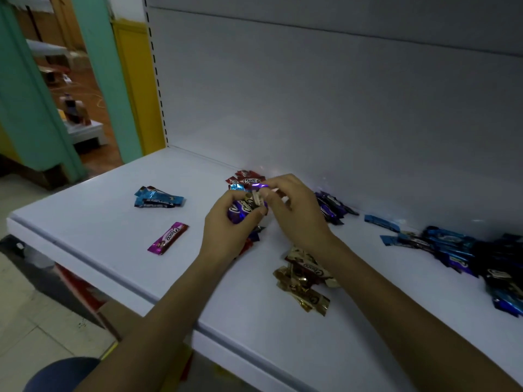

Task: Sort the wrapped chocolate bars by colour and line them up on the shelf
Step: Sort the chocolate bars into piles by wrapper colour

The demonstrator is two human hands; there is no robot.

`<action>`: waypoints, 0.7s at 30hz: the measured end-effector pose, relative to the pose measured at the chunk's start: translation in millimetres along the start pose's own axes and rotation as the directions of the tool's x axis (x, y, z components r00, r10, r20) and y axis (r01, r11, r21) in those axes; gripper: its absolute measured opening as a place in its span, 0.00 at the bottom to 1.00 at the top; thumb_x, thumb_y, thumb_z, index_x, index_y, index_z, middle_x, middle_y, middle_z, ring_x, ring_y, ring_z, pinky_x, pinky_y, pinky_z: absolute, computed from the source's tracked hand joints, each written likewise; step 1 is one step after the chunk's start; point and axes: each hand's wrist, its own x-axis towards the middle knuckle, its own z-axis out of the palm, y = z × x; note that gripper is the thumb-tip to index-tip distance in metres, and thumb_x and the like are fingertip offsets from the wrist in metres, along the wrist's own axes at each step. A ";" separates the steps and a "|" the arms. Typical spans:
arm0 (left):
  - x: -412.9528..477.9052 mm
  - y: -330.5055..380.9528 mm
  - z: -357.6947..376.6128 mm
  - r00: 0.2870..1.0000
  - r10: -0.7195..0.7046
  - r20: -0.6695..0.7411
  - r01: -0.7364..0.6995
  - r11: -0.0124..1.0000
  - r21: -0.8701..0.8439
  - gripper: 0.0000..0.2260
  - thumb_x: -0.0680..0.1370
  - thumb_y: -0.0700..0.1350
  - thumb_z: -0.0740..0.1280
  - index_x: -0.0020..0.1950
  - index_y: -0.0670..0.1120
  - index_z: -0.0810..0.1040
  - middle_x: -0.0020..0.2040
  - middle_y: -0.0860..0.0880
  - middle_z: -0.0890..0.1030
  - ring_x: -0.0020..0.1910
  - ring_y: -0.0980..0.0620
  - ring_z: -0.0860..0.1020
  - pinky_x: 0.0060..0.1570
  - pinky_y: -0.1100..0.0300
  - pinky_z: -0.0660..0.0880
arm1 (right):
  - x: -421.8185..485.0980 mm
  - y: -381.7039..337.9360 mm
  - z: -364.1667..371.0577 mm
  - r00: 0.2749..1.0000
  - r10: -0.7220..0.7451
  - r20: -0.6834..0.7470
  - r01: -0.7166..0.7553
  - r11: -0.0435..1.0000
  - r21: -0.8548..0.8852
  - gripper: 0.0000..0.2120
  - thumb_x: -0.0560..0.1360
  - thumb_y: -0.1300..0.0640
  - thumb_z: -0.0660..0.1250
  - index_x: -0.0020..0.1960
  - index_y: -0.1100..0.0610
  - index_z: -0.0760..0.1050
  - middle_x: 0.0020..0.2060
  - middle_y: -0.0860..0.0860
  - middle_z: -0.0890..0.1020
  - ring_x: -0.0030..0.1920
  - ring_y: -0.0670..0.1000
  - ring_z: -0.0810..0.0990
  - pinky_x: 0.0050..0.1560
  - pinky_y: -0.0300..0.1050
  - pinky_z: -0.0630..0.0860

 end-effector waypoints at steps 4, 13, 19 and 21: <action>-1.1 -1.3 -2.3 0.999 -0.036 0.017 0.036 0.999 0.020 0.11 0.74 0.46 0.71 0.54 0.47 0.77 0.52 0.51 0.80 0.49 0.55 0.79 0.46 0.66 0.78 | 5.2 17.3 -13.5 0.963 0.260 -0.078 -0.233 0.939 0.253 0.07 0.80 0.60 0.58 0.47 0.60 0.75 0.41 0.56 0.80 0.40 0.50 0.78 0.40 0.45 0.75; 1.7 -4.2 -3.3 0.992 -0.055 0.114 0.051 0.998 0.031 0.09 0.75 0.45 0.70 0.55 0.48 0.80 0.57 0.50 0.79 0.57 0.53 0.77 0.57 0.57 0.77 | -11.3 93.9 -47.4 0.900 0.109 -0.422 -0.257 0.915 -0.310 0.07 0.77 0.54 0.66 0.54 0.55 0.76 0.42 0.51 0.81 0.45 0.52 0.77 0.53 0.43 0.64; -1.8 -1.5 -3.3 0.990 -0.038 0.138 0.029 0.998 0.062 0.10 0.75 0.45 0.70 0.55 0.51 0.80 0.57 0.53 0.79 0.57 0.56 0.77 0.58 0.56 0.77 | -15.3 109.4 -42.9 0.942 0.130 -0.311 -0.265 0.856 -0.444 0.08 0.75 0.56 0.68 0.52 0.55 0.82 0.46 0.55 0.81 0.49 0.57 0.75 0.50 0.48 0.63; -2.7 -1.5 -3.6 0.989 -0.029 0.148 0.017 0.997 0.078 0.10 0.75 0.44 0.70 0.56 0.51 0.80 0.57 0.53 0.79 0.57 0.56 0.77 0.58 0.57 0.77 | -16.0 108.6 -41.1 0.946 0.121 -0.299 -0.255 0.849 -0.463 0.09 0.76 0.55 0.67 0.53 0.55 0.82 0.46 0.56 0.81 0.49 0.57 0.75 0.50 0.48 0.62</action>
